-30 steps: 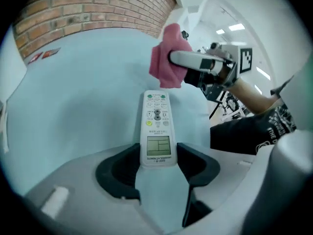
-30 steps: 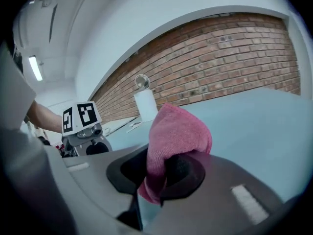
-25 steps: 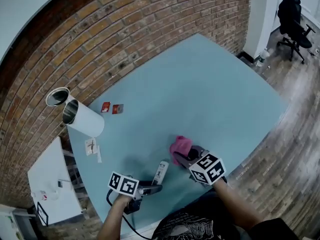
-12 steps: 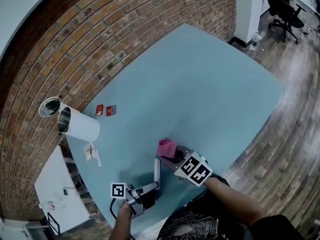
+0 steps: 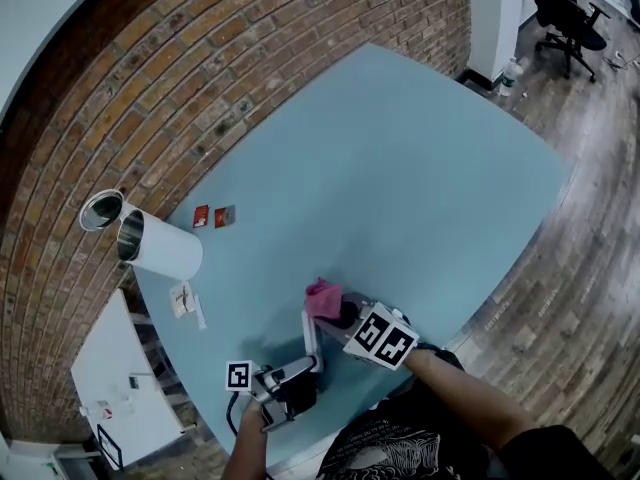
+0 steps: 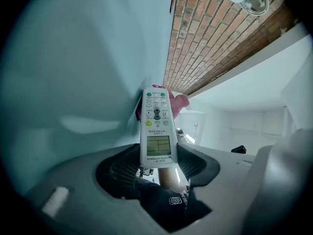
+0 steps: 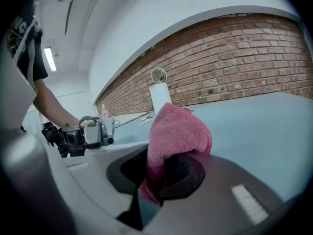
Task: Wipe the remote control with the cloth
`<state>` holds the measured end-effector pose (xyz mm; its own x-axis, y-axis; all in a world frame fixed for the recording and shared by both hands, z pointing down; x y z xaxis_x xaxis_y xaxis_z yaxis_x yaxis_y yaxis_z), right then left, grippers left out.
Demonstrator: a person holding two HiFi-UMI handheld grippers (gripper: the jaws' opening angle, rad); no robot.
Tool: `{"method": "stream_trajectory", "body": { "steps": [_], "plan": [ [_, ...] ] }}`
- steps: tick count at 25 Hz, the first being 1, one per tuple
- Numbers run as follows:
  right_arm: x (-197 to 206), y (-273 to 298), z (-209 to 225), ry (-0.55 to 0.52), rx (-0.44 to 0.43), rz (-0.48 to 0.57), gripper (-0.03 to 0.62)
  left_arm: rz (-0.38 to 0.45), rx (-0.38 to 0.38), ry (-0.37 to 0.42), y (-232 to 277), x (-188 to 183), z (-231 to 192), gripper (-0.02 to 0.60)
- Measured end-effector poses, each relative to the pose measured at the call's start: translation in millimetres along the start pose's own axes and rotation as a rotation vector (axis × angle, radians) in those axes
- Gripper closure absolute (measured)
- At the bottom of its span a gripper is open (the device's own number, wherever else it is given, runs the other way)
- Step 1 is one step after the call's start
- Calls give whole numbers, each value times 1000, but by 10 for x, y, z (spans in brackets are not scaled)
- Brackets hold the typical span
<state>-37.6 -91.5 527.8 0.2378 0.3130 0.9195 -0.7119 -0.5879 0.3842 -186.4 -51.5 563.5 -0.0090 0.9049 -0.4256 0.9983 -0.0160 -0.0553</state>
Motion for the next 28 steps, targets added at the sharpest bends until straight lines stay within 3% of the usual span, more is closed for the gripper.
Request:
{"method": "stream_trajectory", "body": {
  "steps": [10, 28],
  "plan": [
    [-18, -25, -193, -71, -17, -45, 530, -11, 24, 8, 9, 1, -21, 344],
    [-155, -319, -457, -66, 20, -17, 530, 57, 190, 19, 149, -5, 88, 344]
  ]
}}
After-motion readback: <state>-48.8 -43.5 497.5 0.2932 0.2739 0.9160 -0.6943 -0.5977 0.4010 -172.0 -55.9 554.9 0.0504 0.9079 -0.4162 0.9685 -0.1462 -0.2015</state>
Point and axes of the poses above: the fingertips, and each gripper's own axes: y forward along the fingers, z to its right, x out of its underside, the point moved 7 cm from there along -y, backward along the fingers, and after that the axes turned 10 degrees about -y, right-handed, at the moved point
